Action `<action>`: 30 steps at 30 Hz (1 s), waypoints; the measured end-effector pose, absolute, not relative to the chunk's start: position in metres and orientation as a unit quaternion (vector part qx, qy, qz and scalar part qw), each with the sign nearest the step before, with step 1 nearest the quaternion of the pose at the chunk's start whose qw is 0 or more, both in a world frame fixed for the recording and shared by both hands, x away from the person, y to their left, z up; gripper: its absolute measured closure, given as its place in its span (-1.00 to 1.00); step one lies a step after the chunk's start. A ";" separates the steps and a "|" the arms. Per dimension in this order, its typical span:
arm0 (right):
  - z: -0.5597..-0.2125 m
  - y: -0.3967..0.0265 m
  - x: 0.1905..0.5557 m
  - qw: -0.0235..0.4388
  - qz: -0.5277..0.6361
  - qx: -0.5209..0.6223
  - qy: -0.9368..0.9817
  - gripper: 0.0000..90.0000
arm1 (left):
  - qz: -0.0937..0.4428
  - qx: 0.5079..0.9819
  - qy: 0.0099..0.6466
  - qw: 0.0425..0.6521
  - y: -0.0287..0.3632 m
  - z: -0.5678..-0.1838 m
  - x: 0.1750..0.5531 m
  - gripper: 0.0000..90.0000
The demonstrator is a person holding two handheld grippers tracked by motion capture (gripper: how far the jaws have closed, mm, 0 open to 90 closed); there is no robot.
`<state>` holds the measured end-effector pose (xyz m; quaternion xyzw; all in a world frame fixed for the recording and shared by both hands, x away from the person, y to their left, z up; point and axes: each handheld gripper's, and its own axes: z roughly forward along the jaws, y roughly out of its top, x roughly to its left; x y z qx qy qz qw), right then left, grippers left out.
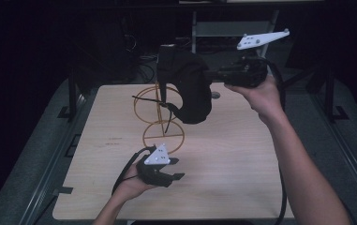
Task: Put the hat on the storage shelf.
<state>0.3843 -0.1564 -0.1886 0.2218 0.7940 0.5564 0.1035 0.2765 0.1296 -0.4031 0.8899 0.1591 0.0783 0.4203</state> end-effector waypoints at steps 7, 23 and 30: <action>-0.189 -0.133 0.395 0.093 0.548 0.213 0.803 0.93 | 0.081 0.892 0.154 0.418 0.129 -0.404 0.277 0.03; -0.184 -0.089 0.416 0.086 0.515 0.204 0.828 0.92 | 0.077 0.893 0.151 0.417 0.129 -0.406 0.278 0.03; -0.187 -0.065 0.425 0.080 0.504 0.200 0.836 0.92 | 0.078 0.894 0.150 0.416 0.130 -0.406 0.279 0.04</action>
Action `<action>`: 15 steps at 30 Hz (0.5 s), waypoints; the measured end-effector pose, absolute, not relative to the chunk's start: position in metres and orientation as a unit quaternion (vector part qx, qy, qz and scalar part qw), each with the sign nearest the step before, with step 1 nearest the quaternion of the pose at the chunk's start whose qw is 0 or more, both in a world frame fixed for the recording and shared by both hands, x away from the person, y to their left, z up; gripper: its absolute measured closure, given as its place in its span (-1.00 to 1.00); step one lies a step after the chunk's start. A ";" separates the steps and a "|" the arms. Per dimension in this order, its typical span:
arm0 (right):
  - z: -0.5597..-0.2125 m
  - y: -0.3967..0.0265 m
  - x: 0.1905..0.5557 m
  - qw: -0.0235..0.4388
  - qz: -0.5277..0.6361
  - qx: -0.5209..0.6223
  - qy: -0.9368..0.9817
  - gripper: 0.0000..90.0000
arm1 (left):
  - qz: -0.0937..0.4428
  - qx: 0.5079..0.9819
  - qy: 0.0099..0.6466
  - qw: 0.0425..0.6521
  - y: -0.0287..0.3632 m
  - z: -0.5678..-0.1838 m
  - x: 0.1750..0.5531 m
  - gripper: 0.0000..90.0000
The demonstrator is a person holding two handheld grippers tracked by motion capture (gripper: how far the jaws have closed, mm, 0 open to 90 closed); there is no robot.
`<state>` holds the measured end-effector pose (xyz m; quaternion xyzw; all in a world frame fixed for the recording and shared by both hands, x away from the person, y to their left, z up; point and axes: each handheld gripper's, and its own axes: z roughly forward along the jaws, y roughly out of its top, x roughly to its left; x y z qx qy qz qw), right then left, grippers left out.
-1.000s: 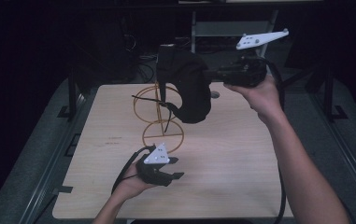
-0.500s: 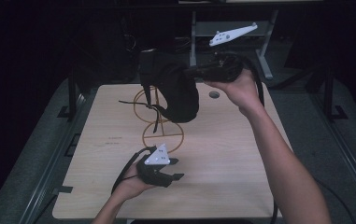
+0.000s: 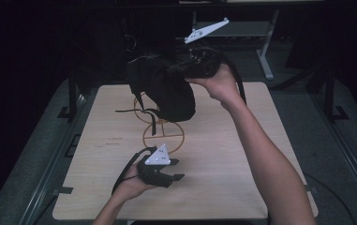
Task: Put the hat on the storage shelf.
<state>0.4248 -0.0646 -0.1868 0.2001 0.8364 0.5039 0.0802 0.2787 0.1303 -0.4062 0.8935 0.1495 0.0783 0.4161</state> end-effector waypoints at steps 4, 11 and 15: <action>-0.190 -0.054 0.429 0.074 0.503 0.201 0.838 0.92 | 0.079 0.892 0.151 0.418 0.132 -0.406 0.279 0.05; -0.198 -0.036 0.438 0.062 0.497 0.210 0.840 0.92 | 0.076 0.892 0.152 0.418 0.131 -0.407 0.279 0.05; -0.202 -0.027 0.442 0.060 0.493 0.215 0.841 0.91 | 0.074 0.892 0.151 0.419 0.130 -0.407 0.279 0.05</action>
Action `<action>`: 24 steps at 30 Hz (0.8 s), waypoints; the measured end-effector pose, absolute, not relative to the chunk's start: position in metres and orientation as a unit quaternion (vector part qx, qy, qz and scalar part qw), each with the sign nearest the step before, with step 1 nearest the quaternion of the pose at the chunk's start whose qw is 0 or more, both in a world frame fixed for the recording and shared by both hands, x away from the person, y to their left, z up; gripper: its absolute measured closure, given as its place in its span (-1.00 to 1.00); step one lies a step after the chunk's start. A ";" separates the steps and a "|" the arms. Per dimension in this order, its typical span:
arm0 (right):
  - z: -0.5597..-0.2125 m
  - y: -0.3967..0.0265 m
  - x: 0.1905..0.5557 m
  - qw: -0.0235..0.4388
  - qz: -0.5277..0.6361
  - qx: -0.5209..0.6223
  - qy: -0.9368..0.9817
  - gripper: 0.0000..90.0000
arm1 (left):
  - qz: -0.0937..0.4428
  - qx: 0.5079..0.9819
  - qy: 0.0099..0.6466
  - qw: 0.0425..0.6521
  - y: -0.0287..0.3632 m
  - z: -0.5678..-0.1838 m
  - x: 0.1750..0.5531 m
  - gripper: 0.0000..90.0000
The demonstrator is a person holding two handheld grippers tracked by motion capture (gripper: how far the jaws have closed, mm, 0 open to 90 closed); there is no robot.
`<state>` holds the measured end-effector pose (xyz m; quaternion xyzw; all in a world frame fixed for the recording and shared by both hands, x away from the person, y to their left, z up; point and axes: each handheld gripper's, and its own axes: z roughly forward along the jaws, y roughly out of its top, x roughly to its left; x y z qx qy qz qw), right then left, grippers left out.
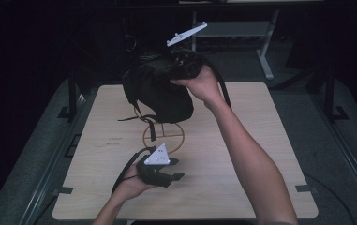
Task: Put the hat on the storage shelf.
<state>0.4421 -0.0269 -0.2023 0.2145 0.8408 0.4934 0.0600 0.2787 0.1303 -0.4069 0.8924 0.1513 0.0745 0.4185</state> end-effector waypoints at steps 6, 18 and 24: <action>-0.214 -0.011 0.449 0.062 0.481 0.217 0.847 0.86 | 0.072 0.894 0.147 0.417 0.129 -0.408 0.278 0.05; -0.220 -0.018 0.450 0.052 0.489 0.249 0.834 0.10 | 0.068 0.892 0.149 0.421 0.129 -0.410 0.277 0.03; -0.224 -0.023 0.447 0.049 0.488 0.247 0.836 0.02 | 0.067 0.894 0.149 0.417 0.129 -0.410 0.277 0.02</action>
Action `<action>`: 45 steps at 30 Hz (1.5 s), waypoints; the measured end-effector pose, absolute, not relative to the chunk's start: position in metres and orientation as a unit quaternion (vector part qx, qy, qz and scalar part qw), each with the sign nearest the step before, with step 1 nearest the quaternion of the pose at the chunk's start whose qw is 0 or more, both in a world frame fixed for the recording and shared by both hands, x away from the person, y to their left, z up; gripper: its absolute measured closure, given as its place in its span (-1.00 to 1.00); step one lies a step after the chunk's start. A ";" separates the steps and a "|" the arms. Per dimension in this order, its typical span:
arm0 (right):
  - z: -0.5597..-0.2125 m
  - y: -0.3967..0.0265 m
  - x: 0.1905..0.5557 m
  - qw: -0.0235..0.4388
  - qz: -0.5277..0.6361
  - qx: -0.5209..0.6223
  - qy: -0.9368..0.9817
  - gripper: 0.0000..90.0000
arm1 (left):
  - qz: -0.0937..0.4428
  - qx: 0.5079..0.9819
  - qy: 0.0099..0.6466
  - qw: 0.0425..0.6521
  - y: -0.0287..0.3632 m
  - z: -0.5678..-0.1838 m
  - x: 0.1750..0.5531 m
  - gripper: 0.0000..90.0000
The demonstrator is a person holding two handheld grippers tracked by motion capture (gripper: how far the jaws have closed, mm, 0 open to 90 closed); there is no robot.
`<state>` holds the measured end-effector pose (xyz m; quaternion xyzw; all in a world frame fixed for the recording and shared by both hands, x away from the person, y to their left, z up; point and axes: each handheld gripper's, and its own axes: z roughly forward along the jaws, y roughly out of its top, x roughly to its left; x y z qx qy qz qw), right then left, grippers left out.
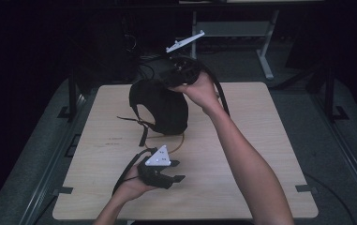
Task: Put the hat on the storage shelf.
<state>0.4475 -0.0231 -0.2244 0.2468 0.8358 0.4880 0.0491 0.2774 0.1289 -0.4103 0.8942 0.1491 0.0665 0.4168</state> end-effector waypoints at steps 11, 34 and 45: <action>-0.238 -0.044 0.448 0.049 0.495 0.257 0.828 -0.03 | 0.065 0.892 0.154 0.420 0.129 -0.411 0.277 0.02; -0.269 -0.075 0.454 0.046 0.499 0.262 0.825 0.67 | 0.068 0.890 0.153 0.423 0.129 -0.411 0.278 0.03; -0.246 -0.053 0.444 0.063 0.499 0.235 0.832 0.68 | 0.065 0.889 0.155 0.426 0.129 -0.411 0.278 0.03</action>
